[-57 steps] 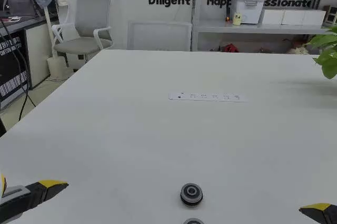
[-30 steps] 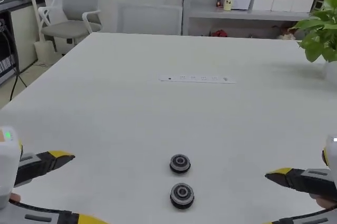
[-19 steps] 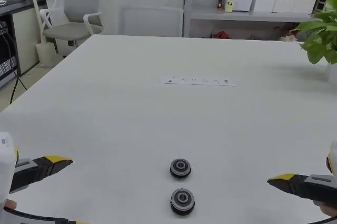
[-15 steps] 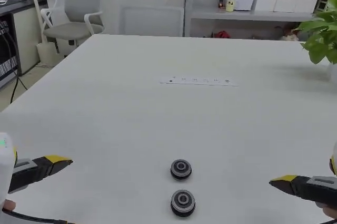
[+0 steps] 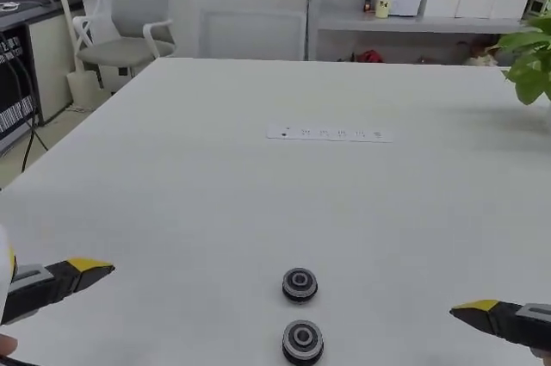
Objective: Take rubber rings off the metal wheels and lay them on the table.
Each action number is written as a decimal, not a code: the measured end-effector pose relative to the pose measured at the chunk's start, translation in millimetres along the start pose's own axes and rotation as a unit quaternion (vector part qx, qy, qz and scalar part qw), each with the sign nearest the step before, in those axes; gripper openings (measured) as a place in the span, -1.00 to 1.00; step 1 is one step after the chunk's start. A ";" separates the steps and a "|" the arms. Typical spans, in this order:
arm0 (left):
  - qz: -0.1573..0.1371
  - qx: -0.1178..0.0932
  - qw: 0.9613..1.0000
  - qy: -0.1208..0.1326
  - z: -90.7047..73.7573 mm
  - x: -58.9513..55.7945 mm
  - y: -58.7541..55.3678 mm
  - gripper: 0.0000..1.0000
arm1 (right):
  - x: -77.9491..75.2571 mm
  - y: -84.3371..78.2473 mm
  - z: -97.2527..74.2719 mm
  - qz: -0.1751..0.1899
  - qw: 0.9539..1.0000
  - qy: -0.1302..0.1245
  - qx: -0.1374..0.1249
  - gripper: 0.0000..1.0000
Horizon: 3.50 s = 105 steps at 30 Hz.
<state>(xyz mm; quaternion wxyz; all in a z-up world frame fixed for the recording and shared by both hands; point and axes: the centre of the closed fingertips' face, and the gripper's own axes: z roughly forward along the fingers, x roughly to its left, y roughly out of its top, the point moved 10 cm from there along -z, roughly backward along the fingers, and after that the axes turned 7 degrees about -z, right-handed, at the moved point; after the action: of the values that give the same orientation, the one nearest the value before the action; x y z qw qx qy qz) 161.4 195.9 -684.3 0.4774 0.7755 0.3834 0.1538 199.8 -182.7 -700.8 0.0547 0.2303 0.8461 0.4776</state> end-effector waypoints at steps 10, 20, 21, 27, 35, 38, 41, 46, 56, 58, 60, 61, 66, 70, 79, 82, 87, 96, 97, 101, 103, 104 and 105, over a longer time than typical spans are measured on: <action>0.004 -0.003 1.000 -0.008 0.2 2.1 1.9 0.99 | -1.1 2.7 -3.2 0.000 1.000 -0.006 -0.007 0.87; 0.024 -0.008 0.999 -0.021 -0.2 2.0 12.2 0.96 | -2.5 6.6 -6.0 -0.004 1.000 -0.010 -0.011 0.83; 0.027 -0.009 0.999 -0.023 -0.3 1.5 13.7 0.95 | -2.6 7.6 -6.5 -0.005 1.000 -0.010 -0.013 0.82; 0.048 -0.016 0.998 -0.031 -1.9 -1.4 23.2 0.93 | -3.0 13.9 -6.9 -0.016 1.000 -0.009 -0.021 0.76; 0.076 -0.032 0.995 -0.052 -2.1 -7.8 40.9 0.91 | -5.5 27.7 -6.3 -0.038 0.998 -0.007 -0.045 0.64; 0.091 -0.032 0.993 -0.063 -1.0 -11.5 50.2 0.89 | -6.5 35.4 -7.3 -0.047 0.998 -0.006 -0.052 0.58; 0.101 -0.041 0.991 -0.076 2.5 -16.0 60.2 0.88 | -8.6 44.2 -8.7 -0.057 0.997 -0.006 -0.059 0.55; 0.122 -0.055 0.987 -0.089 11.9 -21.1 74.2 0.85 | -13.0 53.1 -10.1 -0.070 0.996 -0.006 -0.056 0.52; 0.164 -0.054 0.978 -0.114 30.7 -30.4 97.9 0.80 | -16.8 80.8 -5.4 -0.102 0.992 0.003 -0.069 0.37; 0.169 -0.068 0.976 -0.122 36.4 -32.4 106.5 0.80 | -16.8 88.3 -0.9 -0.109 0.991 0.008 -0.073 0.34; 0.169 -0.075 0.974 -0.131 42.3 -33.5 112.3 0.78 | -16.5 94.4 4.3 -0.117 0.991 0.015 -0.070 0.33; 0.173 -0.078 0.973 -0.133 46.0 -33.1 114.2 0.77 | -16.0 97.2 7.4 -0.121 0.990 0.019 -0.069 0.32; 0.170 -0.073 0.972 -0.145 61.0 -28.2 107.8 0.72 | -15.0 100.4 20.8 -0.130 0.989 0.037 -0.065 0.27; 0.162 -0.063 0.974 -0.148 72.0 -24.7 96.8 0.67 | -15.3 94.6 35.6 -0.127 0.988 0.054 -0.064 0.21; 0.173 -0.042 0.970 -0.164 95.1 -30.1 77.0 0.45 | -11.0 73.2 65.6 -0.125 0.988 0.086 -0.034 0.04; 0.173 -0.042 0.968 -0.177 99.5 -33.4 73.5 0.35 | -7.4 65.4 70.9 -0.133 0.987 0.090 -0.021 0.02; 0.174 -0.034 0.966 -0.186 109.7 -38.1 65.5 0.20 | -3.7 55.4 78.1 -0.136 0.986 0.099 -0.012 -0.06; 0.174 -0.019 0.965 -0.197 121.5 -42.3 50.1 0.06 | -4.8 40.7 90.7 -0.130 0.986 0.104 0.002 -0.29; 0.174 -0.018 0.965 -0.197 122.6 -42.1 49.2 0.03 | -5.0 39.0 92.1 -0.130 0.986 0.103 0.005 -0.29; 0.167 -0.016 0.967 -0.190 127.8 -40.7 45.2 -0.11 | -6.2 32.1 96.1 -0.130 0.986 0.101 0.018 -0.32; 0.166 -0.015 0.969 -0.183 130.3 -40.0 41.9 -0.15 | -7.0 29.7 97.3 -0.127 0.987 0.098 0.019 -0.35; 0.167 -0.013 0.969 -0.182 131.2 -39.7 40.4 -0.17 | -6.4 28.9 97.8 -0.127 0.987 0.098 0.020 -0.36; 0.169 -0.012 0.969 -0.181 132.3 -39.2 38.5 -0.19 | -5.7 27.4 98.9 -0.128 0.987 0.098 0.024 -0.37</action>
<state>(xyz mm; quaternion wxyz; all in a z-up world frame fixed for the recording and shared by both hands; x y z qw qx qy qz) 232.9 74.9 -712.0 0.5149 0.8384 0.1521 0.0941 245.1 -95.8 -731.9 0.0269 0.0735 0.8809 0.4668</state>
